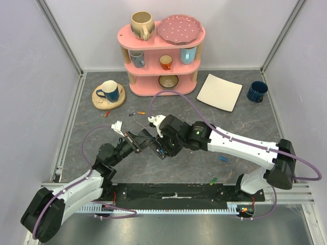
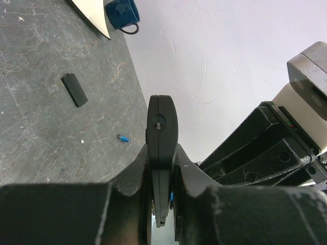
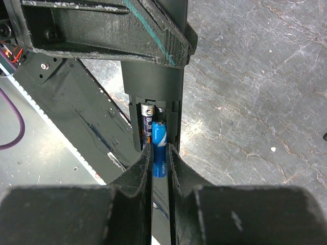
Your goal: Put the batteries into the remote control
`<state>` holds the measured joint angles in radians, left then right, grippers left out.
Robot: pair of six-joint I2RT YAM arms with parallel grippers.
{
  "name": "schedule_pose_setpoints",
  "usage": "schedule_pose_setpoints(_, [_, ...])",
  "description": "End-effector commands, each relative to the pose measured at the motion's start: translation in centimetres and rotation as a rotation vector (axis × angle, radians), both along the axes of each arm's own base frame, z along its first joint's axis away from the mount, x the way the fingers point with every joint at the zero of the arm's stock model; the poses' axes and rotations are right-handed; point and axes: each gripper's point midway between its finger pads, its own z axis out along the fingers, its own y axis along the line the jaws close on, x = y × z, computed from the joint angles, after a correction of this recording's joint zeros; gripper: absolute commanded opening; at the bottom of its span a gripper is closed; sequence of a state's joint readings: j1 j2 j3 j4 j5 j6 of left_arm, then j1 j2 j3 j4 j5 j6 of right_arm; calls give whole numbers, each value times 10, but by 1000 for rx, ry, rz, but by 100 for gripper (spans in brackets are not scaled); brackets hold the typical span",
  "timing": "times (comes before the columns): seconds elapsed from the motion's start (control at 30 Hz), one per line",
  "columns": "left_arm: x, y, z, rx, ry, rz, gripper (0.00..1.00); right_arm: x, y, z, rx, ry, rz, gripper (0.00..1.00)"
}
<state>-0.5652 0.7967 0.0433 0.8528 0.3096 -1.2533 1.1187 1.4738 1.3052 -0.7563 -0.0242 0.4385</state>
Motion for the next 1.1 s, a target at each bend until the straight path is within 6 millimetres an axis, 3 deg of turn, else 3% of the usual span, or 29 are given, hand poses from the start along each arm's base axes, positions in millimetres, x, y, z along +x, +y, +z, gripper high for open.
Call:
schedule_pose_setpoints(0.0, [-13, 5, 2, -78, 10, -21, 2, 9, -3, -2, -53, -18, -35, 0])
schedule_pose_setpoints(0.63, [-27, -1, 9, -103, -2, -102, 2, 25, 4, -4, -104, -68, -46, 0])
schedule_pose_setpoints(1.07, [-35, -7, 15, -122, -6, -172, 2, 34, -2, -1, -144, -134, -16, 0])
